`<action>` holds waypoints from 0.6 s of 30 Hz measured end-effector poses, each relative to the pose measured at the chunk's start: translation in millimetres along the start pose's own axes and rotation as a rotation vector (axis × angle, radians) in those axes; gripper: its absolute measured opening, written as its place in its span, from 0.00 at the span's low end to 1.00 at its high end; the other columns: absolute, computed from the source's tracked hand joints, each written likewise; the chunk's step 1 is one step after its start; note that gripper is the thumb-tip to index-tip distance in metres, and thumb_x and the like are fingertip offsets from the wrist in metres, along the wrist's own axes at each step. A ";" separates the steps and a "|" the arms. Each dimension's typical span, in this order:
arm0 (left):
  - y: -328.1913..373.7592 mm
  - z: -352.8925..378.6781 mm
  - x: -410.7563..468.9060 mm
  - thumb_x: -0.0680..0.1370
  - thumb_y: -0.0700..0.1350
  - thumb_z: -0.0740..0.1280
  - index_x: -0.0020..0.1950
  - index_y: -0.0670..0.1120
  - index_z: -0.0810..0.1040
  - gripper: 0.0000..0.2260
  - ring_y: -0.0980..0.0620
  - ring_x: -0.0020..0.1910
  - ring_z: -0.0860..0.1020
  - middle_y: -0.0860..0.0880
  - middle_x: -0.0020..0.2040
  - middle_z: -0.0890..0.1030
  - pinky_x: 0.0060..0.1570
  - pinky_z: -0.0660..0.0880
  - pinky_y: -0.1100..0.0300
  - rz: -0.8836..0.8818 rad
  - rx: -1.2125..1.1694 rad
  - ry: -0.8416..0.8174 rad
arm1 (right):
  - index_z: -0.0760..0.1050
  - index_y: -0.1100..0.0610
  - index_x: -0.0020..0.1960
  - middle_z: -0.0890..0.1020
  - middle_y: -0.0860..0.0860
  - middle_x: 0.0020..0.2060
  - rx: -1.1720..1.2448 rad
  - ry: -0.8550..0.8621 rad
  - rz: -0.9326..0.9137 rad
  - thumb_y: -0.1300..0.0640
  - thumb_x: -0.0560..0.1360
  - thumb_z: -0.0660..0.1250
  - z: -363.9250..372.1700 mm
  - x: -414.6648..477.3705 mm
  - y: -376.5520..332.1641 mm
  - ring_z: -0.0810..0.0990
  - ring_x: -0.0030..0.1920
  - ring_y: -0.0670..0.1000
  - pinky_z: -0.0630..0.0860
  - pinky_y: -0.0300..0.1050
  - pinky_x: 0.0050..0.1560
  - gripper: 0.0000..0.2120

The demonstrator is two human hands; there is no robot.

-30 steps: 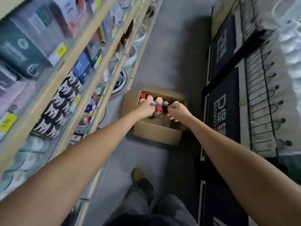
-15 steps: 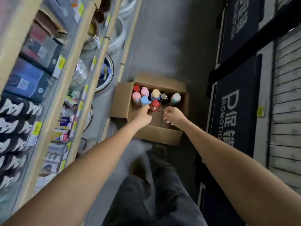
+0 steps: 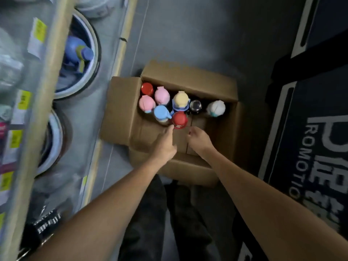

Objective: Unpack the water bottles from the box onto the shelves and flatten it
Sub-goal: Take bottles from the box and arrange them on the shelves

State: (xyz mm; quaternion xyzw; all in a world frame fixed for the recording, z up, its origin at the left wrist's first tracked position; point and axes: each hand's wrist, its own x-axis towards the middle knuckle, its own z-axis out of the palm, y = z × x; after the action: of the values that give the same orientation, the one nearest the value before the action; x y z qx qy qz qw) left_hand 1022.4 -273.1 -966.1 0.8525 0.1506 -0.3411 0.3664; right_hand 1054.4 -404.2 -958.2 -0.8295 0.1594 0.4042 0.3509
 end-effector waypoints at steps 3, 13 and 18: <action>-28.9 25.0 47.7 0.74 0.32 0.63 0.77 0.43 0.52 0.34 0.48 0.75 0.58 0.45 0.77 0.56 0.71 0.58 0.60 0.075 -0.025 -0.032 | 0.69 0.58 0.65 0.78 0.57 0.58 -0.040 -0.023 0.042 0.57 0.77 0.62 28.0 59.5 30.8 0.75 0.58 0.58 0.70 0.44 0.52 0.18; -87.3 94.8 171.3 0.74 0.31 0.63 0.76 0.38 0.46 0.36 0.45 0.77 0.47 0.41 0.78 0.46 0.70 0.46 0.68 0.228 -0.022 -0.016 | 0.51 0.55 0.77 0.64 0.60 0.70 0.090 0.142 -0.001 0.62 0.73 0.64 92.5 192.1 82.3 0.67 0.69 0.61 0.66 0.50 0.66 0.37; -101.1 100.5 186.3 0.73 0.30 0.63 0.76 0.39 0.50 0.35 0.45 0.76 0.53 0.40 0.76 0.51 0.64 0.44 0.79 0.227 -0.076 0.055 | 0.62 0.54 0.71 0.75 0.55 0.62 0.253 0.148 -0.038 0.63 0.70 0.68 97.9 205.4 86.5 0.75 0.62 0.56 0.72 0.51 0.63 0.32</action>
State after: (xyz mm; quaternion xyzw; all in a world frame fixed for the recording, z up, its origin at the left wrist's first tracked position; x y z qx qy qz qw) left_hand 1058.4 -275.5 -1197.9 0.8586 0.0761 -0.2678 0.4304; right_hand 1080.2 -391.4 -1200.0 -0.8091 0.2188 0.3120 0.4475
